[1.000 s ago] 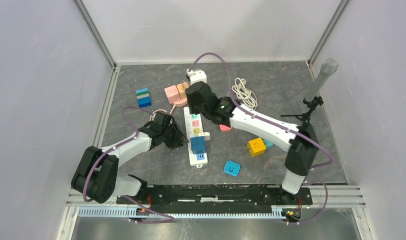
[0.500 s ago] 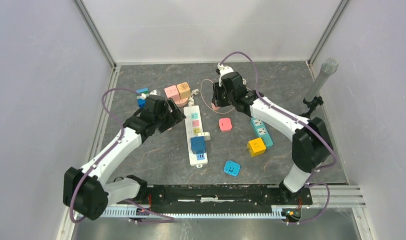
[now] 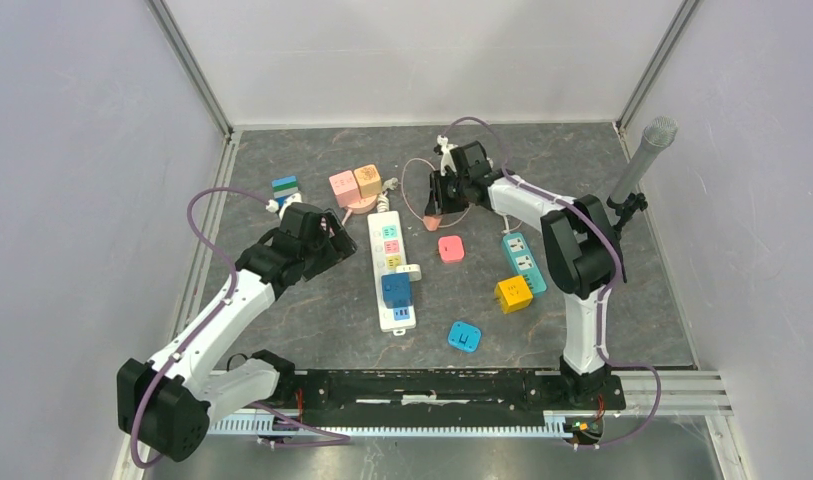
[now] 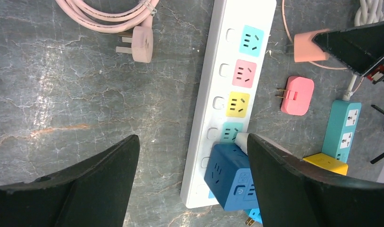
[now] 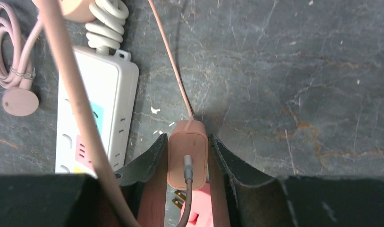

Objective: Pull the plug off the socket

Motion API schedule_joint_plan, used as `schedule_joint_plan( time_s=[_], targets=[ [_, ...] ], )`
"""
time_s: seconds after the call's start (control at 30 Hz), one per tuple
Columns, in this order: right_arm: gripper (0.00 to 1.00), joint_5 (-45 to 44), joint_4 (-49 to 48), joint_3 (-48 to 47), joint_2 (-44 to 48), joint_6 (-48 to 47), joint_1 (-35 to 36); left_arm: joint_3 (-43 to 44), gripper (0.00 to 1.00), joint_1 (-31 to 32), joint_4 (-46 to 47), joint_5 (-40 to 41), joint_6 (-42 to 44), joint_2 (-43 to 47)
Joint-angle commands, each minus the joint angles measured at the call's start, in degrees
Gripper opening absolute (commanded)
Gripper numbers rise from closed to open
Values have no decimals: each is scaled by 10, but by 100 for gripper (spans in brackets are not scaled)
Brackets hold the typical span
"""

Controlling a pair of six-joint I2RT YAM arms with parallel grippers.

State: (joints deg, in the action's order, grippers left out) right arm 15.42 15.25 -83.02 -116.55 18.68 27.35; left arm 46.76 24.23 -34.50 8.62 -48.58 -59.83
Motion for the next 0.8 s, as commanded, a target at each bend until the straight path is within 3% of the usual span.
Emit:
schedule_joint_plan(
  time_s=[0.0,0.17,0.6,0.77],
  targets=[
    [25,33,1,-48,-10,-15,-15,3,90,-3,-2,11,2,14],
    [54,37,6,-44,-17,-20,-31,10,91,-3,-2,20,8,12],
    [77,41,7,-31,40,-32,-35,41,100,-3,-2,30,11,-21],
    [83,-20,12,-2,85,-40,-34,47,100,-3,-2,34,9,-28]
  ],
)
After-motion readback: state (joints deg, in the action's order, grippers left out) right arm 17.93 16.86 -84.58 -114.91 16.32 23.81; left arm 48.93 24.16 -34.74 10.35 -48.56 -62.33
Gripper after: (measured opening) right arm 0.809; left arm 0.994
